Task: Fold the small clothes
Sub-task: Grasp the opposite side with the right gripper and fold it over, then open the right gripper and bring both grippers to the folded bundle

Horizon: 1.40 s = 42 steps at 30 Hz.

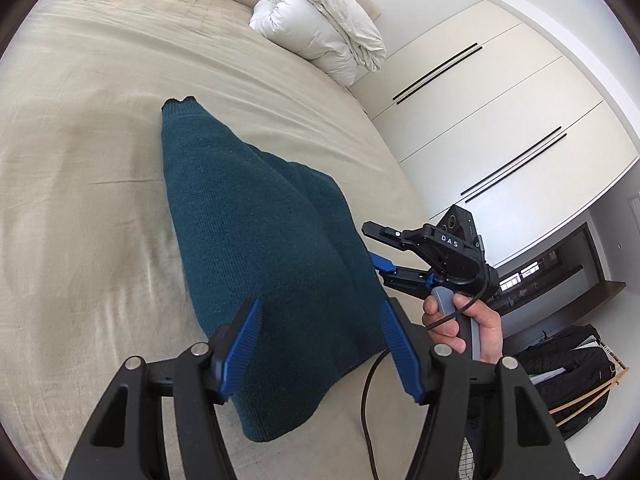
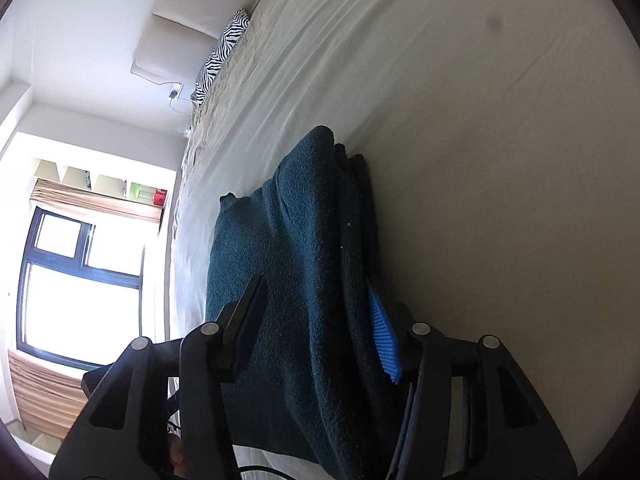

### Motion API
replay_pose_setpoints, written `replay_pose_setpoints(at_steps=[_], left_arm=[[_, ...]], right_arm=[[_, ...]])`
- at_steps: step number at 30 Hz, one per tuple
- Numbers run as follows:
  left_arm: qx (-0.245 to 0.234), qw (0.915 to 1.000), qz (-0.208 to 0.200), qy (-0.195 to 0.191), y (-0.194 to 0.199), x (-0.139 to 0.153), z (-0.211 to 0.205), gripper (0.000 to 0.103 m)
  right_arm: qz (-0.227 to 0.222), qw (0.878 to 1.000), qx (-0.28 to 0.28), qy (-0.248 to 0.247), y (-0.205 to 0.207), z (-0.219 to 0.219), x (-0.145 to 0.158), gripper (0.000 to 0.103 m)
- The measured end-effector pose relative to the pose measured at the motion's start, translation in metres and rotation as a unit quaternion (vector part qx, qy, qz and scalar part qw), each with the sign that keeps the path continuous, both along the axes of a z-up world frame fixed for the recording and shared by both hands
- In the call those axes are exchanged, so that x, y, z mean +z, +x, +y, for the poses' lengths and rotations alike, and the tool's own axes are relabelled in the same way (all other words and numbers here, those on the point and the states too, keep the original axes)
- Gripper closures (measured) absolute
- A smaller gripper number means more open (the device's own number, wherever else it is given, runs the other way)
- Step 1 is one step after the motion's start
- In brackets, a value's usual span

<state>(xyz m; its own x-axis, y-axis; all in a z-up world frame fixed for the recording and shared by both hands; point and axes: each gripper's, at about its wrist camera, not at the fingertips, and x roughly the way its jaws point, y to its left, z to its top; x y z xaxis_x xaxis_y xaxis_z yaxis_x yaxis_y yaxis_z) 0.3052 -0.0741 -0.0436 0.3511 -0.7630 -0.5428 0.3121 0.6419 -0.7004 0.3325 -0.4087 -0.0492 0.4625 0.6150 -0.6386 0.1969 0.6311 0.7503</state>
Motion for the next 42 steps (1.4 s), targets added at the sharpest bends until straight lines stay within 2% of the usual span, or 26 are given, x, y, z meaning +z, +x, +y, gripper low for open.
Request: replay_pose_setpoints(at_steps=[3, 6, 7, 9, 10, 13, 16, 19, 22, 24, 27, 29, 30, 32, 34, 36, 39, 42], left_arm=[[-0.005, 0.9997, -0.014, 0.017, 0.003, -0.004, -0.016, 0.039], [-0.018, 0.9982, -0.017, 0.054, -0.001, -0.013, -0.032, 0.039], [-0.024, 0.9974, -0.015, 0.067, 0.000, -0.017, -0.037, 0.039], [-0.031, 0.9960, -0.004, 0.084, -0.002, -0.027, -0.041, 0.041], [-0.032, 0.9954, 0.002, 0.090, -0.002, -0.032, -0.041, 0.044], [-0.031, 0.9947, 0.016, 0.097, -0.001, -0.047, -0.040, 0.051], [-0.030, 0.9939, 0.011, 0.105, 0.000, -0.052, -0.040, 0.056], [-0.039, 0.9922, 0.005, 0.118, -0.003, -0.056, -0.039, 0.061], [-0.042, 0.9933, 0.012, 0.107, -0.005, -0.057, -0.034, 0.062], [-0.045, 0.9937, 0.014, 0.102, -0.009, -0.053, -0.025, 0.062], [-0.041, 0.9922, -0.009, 0.117, -0.012, -0.030, -0.015, 0.059], [-0.027, 0.9930, -0.030, 0.111, -0.004, -0.011, -0.008, 0.050], [-0.019, 0.9932, -0.037, 0.108, 0.004, -0.003, -0.005, 0.045], [-0.007, 0.9926, -0.051, 0.110, 0.027, 0.011, -0.007, 0.045], [-0.006, 0.9934, -0.047, 0.104, 0.052, 0.014, -0.014, 0.045], [-0.013, 0.9924, -0.037, 0.117, 0.074, 0.007, -0.028, 0.045], [-0.026, 0.9882, -0.014, 0.150, 0.092, -0.022, -0.046, 0.045], [-0.019, 0.9884, -0.026, 0.148, 0.088, -0.036, -0.042, 0.051]], right_arm=[[0.008, 0.999, 0.026, -0.018, -0.011, 0.007, 0.006, 0.053], [0.011, 0.998, 0.051, -0.043, -0.028, 0.016, 0.005, 0.055], [0.010, 0.997, 0.057, -0.052, -0.051, 0.018, -0.005, 0.058], [0.018, 0.996, 0.060, -0.070, -0.063, 0.017, -0.006, 0.070], [0.021, 0.996, 0.056, -0.068, -0.074, 0.013, -0.005, 0.071], [0.028, 0.997, 0.041, -0.058, -0.094, -0.002, -0.007, 0.084], [0.027, 0.997, 0.035, -0.056, -0.109, -0.008, -0.011, 0.087], [0.027, 0.999, 0.026, -0.039, -0.111, -0.015, -0.029, 0.090], [0.027, 0.999, 0.006, 0.024, -0.114, -0.024, -0.045, 0.090], [0.018, 1.000, 0.001, 0.010, -0.122, -0.026, -0.034, 0.087], [-0.006, 0.999, -0.015, -0.050, -0.132, -0.030, -0.008, 0.086], [-0.026, 0.996, -0.026, -0.082, -0.130, -0.033, 0.009, 0.086], [-0.039, 0.996, -0.026, -0.080, -0.129, -0.031, 0.020, 0.086], [-0.061, 0.997, -0.012, -0.051, -0.121, -0.028, 0.032, 0.086], [-0.077, 0.996, 0.012, -0.037, -0.106, -0.013, 0.039, 0.086], [-0.092, 0.995, 0.033, -0.029, -0.092, -0.001, 0.041, 0.086], [-0.082, 0.995, 0.051, -0.018, -0.065, 0.024, 0.039, 0.086], [-0.043, 0.996, 0.060, -0.058, -0.051, 0.038, 0.017, 0.086]])
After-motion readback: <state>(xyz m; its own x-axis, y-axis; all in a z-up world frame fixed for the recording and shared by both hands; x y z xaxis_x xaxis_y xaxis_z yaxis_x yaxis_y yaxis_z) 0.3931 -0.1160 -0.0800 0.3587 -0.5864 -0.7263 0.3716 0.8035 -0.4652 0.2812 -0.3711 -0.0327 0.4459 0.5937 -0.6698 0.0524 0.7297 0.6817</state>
